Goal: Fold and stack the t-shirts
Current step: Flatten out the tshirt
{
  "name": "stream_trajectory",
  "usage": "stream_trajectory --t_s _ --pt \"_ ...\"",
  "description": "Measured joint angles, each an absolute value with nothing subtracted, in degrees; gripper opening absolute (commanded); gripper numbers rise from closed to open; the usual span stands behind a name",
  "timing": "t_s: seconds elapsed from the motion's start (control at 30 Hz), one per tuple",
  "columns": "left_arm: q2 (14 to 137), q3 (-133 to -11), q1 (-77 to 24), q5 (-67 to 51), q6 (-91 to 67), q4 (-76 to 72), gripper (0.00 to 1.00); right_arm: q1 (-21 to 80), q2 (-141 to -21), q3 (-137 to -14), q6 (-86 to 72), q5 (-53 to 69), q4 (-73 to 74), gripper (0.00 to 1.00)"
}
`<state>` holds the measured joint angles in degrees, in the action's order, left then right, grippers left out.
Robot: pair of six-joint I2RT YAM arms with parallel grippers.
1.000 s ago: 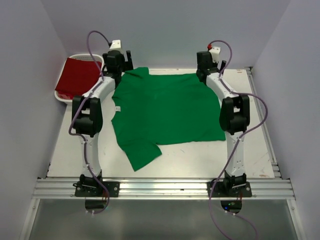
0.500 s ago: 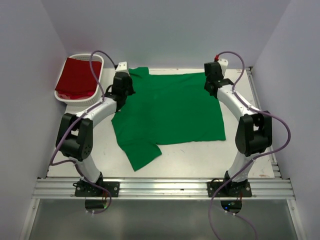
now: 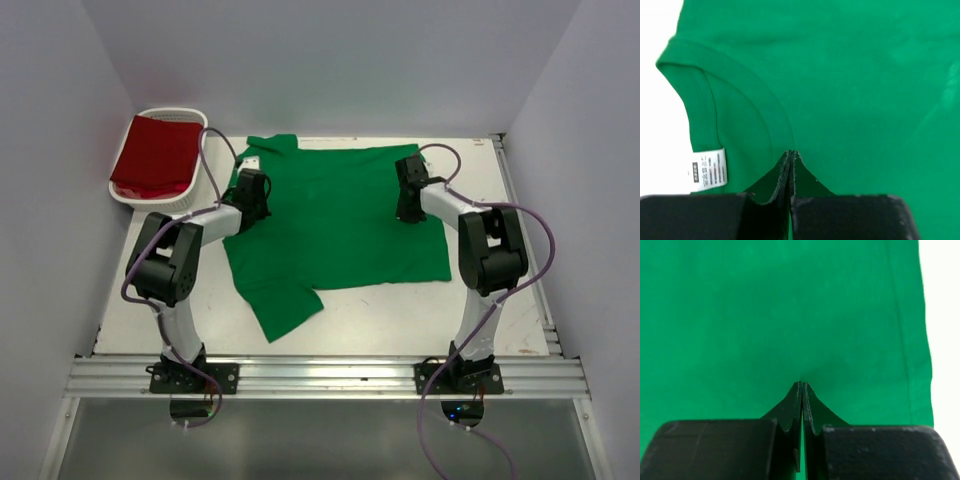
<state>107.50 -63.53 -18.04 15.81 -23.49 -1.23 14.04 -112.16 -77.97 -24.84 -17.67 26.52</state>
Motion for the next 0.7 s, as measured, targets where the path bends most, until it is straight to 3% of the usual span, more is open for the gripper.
stream_trajectory --t_s 0.4,0.7 --pt "106.7 -56.5 -22.1 17.3 -26.8 -5.9 0.00 15.4 -107.6 -68.1 -26.0 -17.5 23.1 0.00" --pt "100.5 -52.2 -24.8 16.7 -31.7 2.7 0.00 18.5 -103.0 -62.8 -27.0 -19.8 27.4 0.00"
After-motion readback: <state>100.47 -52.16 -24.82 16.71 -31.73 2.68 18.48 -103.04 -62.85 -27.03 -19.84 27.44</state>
